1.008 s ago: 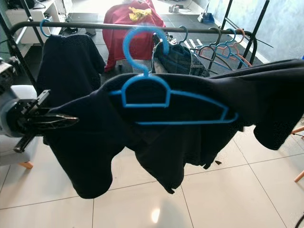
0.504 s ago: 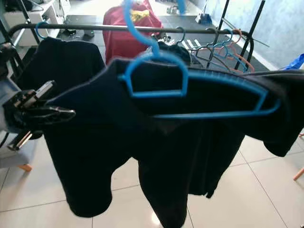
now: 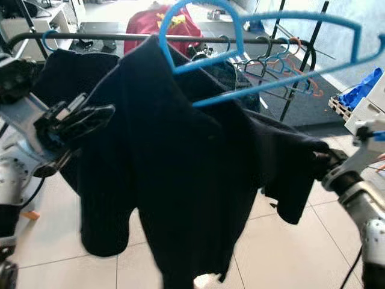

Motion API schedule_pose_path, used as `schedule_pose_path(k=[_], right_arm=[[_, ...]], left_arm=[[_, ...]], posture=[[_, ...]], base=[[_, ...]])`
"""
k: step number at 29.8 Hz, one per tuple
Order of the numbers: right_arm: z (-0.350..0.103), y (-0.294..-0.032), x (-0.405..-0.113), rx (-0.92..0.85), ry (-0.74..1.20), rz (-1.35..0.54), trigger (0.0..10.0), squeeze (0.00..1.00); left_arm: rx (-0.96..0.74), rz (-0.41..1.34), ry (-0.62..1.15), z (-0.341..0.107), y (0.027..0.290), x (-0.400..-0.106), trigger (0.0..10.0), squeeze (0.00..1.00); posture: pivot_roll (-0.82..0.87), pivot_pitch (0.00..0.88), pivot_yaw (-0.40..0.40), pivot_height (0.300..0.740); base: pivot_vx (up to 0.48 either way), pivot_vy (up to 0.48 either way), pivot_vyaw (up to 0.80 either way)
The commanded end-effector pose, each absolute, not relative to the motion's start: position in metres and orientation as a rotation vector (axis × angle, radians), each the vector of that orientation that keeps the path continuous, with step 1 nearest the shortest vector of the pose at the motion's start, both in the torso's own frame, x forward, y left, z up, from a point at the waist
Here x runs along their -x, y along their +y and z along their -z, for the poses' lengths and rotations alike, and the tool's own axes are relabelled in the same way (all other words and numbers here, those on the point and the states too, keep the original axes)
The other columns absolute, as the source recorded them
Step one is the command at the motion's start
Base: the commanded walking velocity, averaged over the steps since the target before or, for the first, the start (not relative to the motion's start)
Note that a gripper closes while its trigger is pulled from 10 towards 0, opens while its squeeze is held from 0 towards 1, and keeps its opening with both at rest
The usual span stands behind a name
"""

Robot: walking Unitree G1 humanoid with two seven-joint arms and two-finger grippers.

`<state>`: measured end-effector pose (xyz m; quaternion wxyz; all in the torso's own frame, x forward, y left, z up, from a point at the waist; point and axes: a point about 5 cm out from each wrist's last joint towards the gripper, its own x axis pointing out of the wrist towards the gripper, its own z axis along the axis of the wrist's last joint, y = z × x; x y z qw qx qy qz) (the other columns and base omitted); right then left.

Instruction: Hang hanger

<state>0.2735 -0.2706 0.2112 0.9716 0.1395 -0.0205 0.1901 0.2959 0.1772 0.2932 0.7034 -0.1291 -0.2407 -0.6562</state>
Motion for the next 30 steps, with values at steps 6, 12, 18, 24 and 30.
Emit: schedule_pose_path(k=[6, 12, 18, 24, 30], right_arm=[[-0.186, -0.242, -0.224, -0.05, 0.188, -0.782, 10.0, 1.0], [-0.196, -0.249, -0.202, -0.059, 0.226, -0.882, 10.0, 1.0], [-0.237, -0.271, -0.203, -0.049, 0.041, -0.822, 10.0, 1.0], [-0.274, -0.281, -0.2, -0.057, -0.158, -0.81, 10.0, 1.0], [-0.282, -0.278, -0.193, 0.014, -0.17, -0.888, 10.0, 0.0]], left_arm=[[0.011, 1.36, -0.341, -0.267, 0.176, -0.308, 10.0, 0.0], [-0.126, 1.344, -0.28, -0.266, 0.185, -0.309, 10.0, 0.0], [-0.212, 1.4, -0.252, -0.274, 0.188, -0.304, 10.0, 0.0], [-0.248, 1.48, -0.228, -0.274, 0.183, -0.296, 10.0, 0.0], [-0.339, 1.682, -0.24, -0.281, 0.16, -0.279, 10.0, 0.0]], posture=[[-0.08, 0.1, -0.055, 0.74], [-0.08, 0.104, -0.052, 0.74], [-0.07, 0.106, -0.047, 0.74], [-0.08, 0.105, -0.047, 0.74], [-0.08, 0.103, -0.044, 0.74]], base=[[0.0, 0.0, 0.0], [0.0, 0.0, 0.0], [0.0, 0.0, 0.0], [0.0, 0.0, 0.0], [0.0, 0.0, 0.0]])
